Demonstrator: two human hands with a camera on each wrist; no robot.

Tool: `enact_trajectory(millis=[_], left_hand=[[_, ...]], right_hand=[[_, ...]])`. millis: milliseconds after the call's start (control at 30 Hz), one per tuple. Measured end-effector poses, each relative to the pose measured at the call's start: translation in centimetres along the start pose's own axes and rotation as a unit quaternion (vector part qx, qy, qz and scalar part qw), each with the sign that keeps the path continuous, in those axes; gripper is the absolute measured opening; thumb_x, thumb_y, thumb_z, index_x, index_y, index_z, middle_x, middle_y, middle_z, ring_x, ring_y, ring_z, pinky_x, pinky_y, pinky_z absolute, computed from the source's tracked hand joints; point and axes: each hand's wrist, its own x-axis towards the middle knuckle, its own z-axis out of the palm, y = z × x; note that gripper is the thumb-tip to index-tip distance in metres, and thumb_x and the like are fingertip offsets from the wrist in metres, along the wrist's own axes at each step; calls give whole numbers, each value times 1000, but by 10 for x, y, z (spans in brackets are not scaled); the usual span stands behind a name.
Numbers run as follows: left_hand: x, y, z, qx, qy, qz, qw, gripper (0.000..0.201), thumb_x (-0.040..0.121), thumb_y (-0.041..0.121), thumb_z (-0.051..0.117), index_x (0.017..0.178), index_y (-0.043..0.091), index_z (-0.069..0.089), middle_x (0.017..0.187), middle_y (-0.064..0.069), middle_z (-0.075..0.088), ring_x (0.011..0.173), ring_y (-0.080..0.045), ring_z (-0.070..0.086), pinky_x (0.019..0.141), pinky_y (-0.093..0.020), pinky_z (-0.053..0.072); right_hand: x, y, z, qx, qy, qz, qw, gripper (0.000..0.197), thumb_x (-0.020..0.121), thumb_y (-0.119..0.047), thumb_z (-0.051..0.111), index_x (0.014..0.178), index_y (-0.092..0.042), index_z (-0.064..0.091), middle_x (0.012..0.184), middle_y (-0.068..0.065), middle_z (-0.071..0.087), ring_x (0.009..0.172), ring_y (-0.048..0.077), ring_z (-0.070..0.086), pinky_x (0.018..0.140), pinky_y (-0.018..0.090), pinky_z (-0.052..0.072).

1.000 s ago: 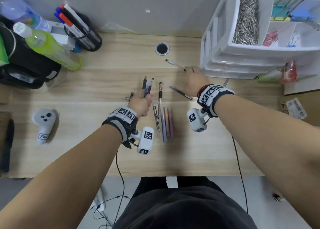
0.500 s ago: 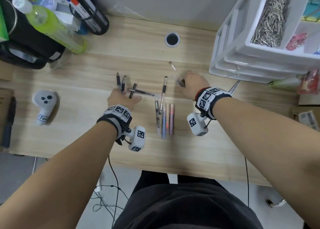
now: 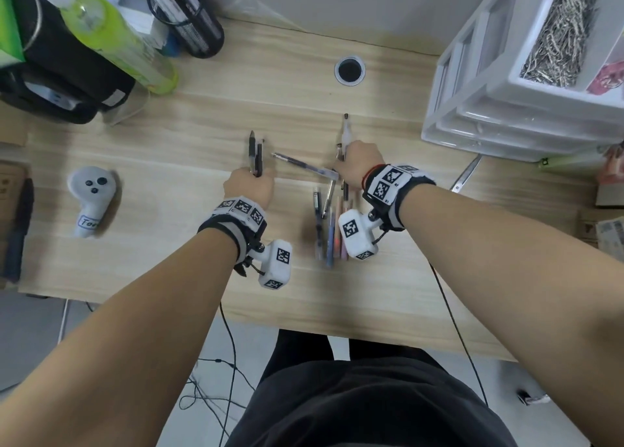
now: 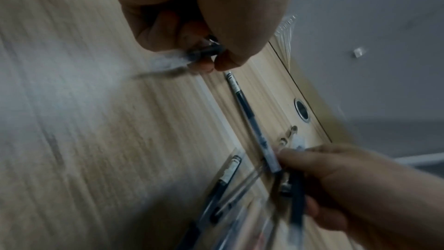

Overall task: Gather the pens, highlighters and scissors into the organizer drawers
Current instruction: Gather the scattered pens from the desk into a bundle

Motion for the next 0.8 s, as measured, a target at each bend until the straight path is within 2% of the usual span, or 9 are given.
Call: enact_trajectory(millis=[100, 167, 267, 333, 400, 500, 600, 733, 800], left_hand=[[7, -1, 2, -40, -38, -29, 998, 42, 85, 56, 60, 86, 14, 64, 77, -6, 63, 75, -28, 63, 60, -27, 41], [10, 1, 3, -71, -80, -62, 992, 56, 77, 62, 66, 99, 10, 69, 75, -4, 62, 73, -28, 63, 64, -29, 44], [9, 11, 3, -76, -116, -82, 987, 79, 64, 76, 69, 106, 9, 66, 73, -5, 61, 64, -25, 58, 64, -30, 46], [8, 20, 6, -59, -124, -71, 988, 74, 65, 75, 70, 97, 9, 61, 73, -6, 61, 65, -25, 59, 67, -32, 49], [6, 28, 10, -55, -115, -47, 991, 63, 69, 67, 74, 83, 7, 59, 67, -5, 60, 60, -23, 57, 63, -31, 50], [5, 35, 19, -43, -105, -16, 993, 44, 73, 51, 79, 70, 12, 61, 63, -3, 61, 55, -21, 56, 52, -26, 46], [3, 36, 24, -4, -104, 11, 995, 40, 73, 44, 79, 67, 11, 57, 62, -3, 55, 52, -18, 51, 46, -26, 41], [-3, 30, 23, 74, -89, 62, 991, 32, 71, 39, 77, 76, 9, 67, 66, -3, 58, 54, -18, 51, 47, -26, 44], [-6, 26, 18, 92, -83, 76, 989, 29, 72, 38, 75, 76, 10, 67, 67, -4, 59, 55, -19, 52, 50, -27, 45]], right_hand=[[1, -7, 5, -10, 13, 19, 1000, 34, 92, -27, 62, 116, -4, 58, 105, 15, 64, 78, 26, 56, 60, 29, 41], [3, -10, 7, -13, 21, 20, 1000, 41, 90, -24, 63, 125, -4, 56, 104, 15, 65, 77, 26, 57, 58, 29, 42], [2, -15, 8, -10, 9, -5, 1000, 27, 90, -26, 62, 108, -5, 59, 100, 15, 66, 78, 27, 58, 46, 26, 34], [0, -16, 8, -4, 1, -24, 1000, 21, 92, -28, 59, 82, -10, 54, 93, 15, 63, 80, 29, 58, 50, 28, 35], [-5, -17, 9, -1, -19, -48, 999, 32, 94, -29, 55, 68, -14, 45, 85, 13, 60, 81, 31, 60, 60, 29, 39], [-14, -18, 10, 6, -48, -87, 995, 30, 97, -29, 53, 79, -5, 57, 83, 16, 65, 80, 33, 65, 65, 35, 49], [-17, -15, 11, 26, -58, -94, 994, 32, 97, -26, 52, 97, 3, 65, 89, 22, 72, 81, 36, 69, 76, 45, 57], [-19, -7, 12, 34, -52, -66, 996, 27, 93, -25, 53, 71, -9, 55, 65, 10, 62, 70, 32, 67, 74, 43, 58], [-23, -4, 13, 38, -55, -60, 996, 26, 93, -25, 52, 72, -9, 54, 60, 6, 58, 62, 28, 62, 73, 42, 59]])
